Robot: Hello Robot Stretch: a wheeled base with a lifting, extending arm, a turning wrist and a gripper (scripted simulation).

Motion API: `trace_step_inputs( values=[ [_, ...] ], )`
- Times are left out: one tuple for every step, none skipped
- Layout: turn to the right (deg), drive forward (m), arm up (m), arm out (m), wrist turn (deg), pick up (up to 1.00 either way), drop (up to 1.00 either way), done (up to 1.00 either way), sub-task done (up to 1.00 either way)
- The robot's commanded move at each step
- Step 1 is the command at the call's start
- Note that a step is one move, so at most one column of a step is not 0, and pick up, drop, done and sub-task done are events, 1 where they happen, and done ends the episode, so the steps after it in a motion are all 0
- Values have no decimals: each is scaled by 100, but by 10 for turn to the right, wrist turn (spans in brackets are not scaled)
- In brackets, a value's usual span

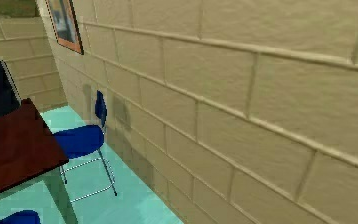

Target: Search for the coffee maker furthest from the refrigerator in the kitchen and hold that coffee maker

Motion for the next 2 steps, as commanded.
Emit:
trace_step_inputs(
  values=[
    [-30, 0, 0, 0, 0, 0, 0, 0, 0],
    [0, 35, 0, 0, 0, 0, 0, 0, 0]
  ],
)
